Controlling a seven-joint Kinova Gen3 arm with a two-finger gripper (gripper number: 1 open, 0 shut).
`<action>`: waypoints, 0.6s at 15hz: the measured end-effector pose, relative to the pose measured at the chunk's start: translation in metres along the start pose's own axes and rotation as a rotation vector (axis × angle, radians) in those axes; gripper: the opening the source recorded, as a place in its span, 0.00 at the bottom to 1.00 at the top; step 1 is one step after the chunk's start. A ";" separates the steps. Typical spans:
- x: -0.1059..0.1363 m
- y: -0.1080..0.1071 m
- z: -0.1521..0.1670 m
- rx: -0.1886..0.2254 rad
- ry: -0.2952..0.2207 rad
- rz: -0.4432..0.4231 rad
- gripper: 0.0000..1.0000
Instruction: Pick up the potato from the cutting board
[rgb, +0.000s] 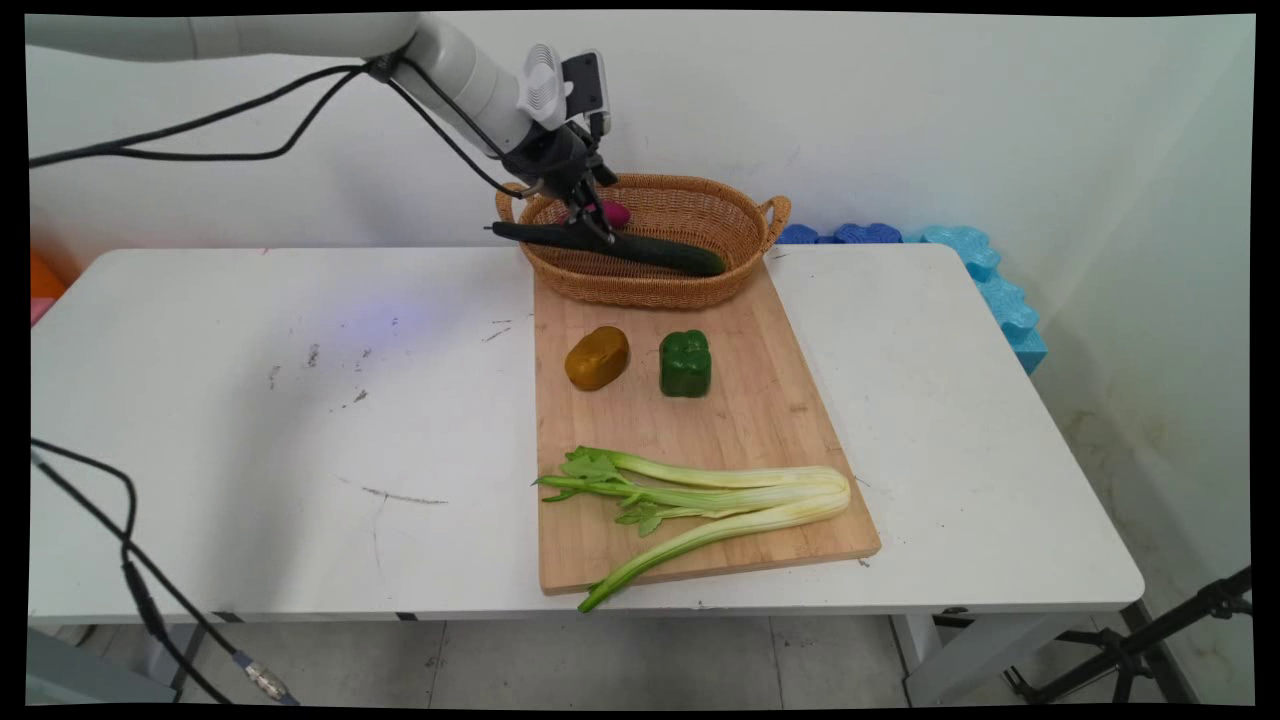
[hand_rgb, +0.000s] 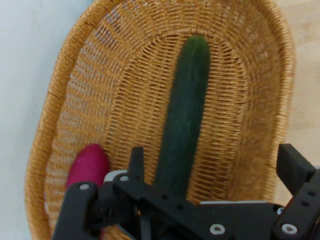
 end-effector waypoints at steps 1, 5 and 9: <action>0.001 0.005 -0.005 0.000 -0.002 -0.028 1.00; 0.001 0.027 -0.019 0.002 -0.015 -0.143 1.00; -0.004 0.051 -0.026 -0.001 -0.032 -0.265 1.00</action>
